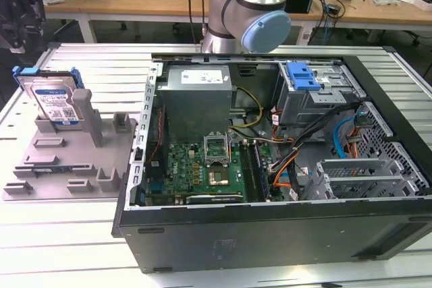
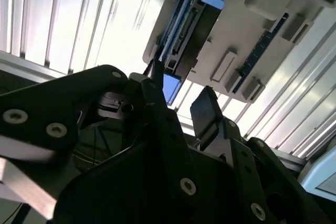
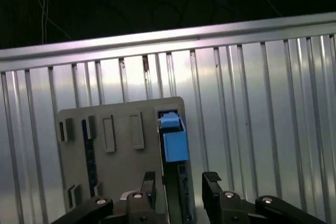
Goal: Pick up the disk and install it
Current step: 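Pick up the disk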
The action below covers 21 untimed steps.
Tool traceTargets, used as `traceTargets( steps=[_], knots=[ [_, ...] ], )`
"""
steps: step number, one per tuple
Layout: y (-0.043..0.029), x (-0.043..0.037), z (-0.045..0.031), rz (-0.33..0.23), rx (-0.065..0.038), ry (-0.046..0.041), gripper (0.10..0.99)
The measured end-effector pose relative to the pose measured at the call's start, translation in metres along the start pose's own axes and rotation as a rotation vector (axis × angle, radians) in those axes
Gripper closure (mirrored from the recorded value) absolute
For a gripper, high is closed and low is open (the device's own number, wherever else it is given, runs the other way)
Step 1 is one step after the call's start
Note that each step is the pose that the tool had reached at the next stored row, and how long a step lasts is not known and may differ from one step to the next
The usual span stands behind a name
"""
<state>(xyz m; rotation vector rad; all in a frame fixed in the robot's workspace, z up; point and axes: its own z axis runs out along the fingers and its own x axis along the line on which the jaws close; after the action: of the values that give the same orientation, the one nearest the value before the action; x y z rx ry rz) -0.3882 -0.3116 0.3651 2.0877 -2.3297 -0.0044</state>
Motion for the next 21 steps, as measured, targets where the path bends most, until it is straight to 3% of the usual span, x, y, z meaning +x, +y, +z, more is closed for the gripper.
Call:
traceTargets(
  steps=[4, 11, 14, 21],
  knots=[
    [0.0015, -0.0009, 0.0014, -0.048, 0.0, 0.0004, 0.604],
    [0.0054, -0.0006, 0.0029, -0.049, 0.0, 0.0011, 0.604],
    [0.0102, -0.0001, 0.0053, -0.05, 0.001, 0.0011, 0.604],
    [0.014, 0.0003, 0.0137, -0.05, 0.0, 0.0011, 0.604]
  ],
)
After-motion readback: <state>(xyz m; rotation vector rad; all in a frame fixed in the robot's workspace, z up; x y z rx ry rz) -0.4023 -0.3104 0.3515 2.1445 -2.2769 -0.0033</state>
